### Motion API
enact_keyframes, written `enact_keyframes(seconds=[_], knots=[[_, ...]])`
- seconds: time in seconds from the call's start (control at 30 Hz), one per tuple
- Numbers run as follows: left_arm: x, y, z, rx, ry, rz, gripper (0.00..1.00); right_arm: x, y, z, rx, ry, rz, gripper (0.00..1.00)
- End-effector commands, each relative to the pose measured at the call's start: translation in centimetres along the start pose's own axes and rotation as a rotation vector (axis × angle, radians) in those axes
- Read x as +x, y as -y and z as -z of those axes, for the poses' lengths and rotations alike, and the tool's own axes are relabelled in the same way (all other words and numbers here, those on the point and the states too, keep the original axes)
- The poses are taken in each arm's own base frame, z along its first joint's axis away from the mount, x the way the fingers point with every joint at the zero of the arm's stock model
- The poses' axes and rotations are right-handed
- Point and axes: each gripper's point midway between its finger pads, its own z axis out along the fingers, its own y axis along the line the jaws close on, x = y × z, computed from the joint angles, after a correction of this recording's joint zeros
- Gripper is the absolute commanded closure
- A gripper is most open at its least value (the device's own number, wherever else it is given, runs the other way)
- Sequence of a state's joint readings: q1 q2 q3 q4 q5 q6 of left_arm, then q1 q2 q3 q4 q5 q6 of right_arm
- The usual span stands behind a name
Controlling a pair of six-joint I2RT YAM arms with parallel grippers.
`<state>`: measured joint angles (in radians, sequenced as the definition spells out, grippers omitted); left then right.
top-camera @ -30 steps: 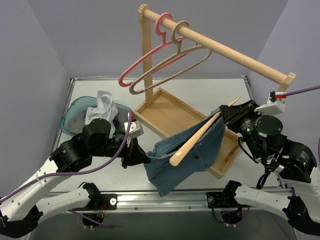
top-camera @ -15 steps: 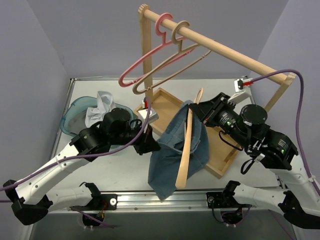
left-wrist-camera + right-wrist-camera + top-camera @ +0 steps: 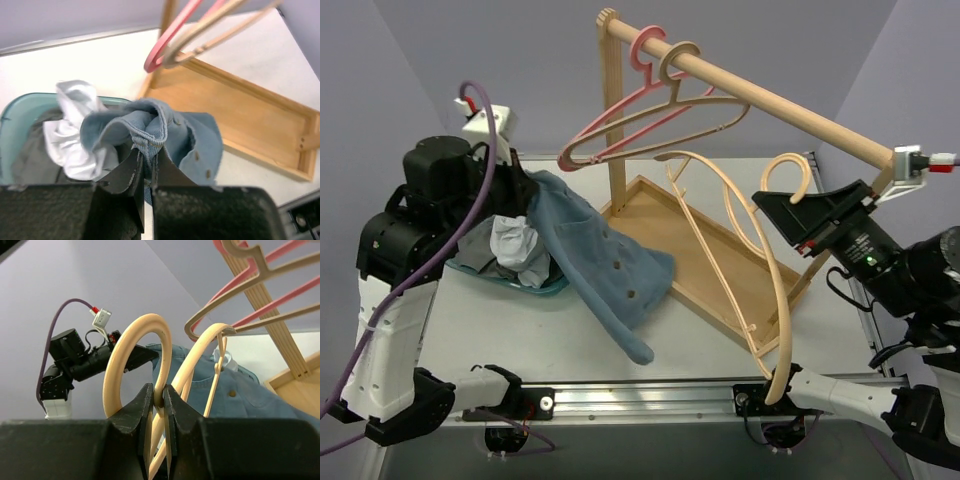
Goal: Remove the skirt from the hanger
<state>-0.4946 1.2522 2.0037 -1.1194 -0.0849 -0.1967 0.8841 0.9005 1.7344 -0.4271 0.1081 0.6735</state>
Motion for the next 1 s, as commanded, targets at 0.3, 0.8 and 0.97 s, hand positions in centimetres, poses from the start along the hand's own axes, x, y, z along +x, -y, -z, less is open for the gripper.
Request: enact_keyframes(seconds=[0.3, 0.8, 0.97], knots=[[-8.0, -7.2, -2.8, -0.091, 0.155, 0.143, 0.98, 0.0, 0.1, -0.8, 0.010, -0.032, 0.125, 1.00], [-16.2, -14.4, 2.8, -0.209, 0.485, 0.296, 0.98, 1.2, 2.6, -1.1, 0.102, -0.059, 0.184, 1.00], [-18.0, -12.7, 5.3, -0.180, 0.571, 0.278, 0.98, 2.2, 3.4, -1.8, 0.121, -0.076, 0.191, 1.00]])
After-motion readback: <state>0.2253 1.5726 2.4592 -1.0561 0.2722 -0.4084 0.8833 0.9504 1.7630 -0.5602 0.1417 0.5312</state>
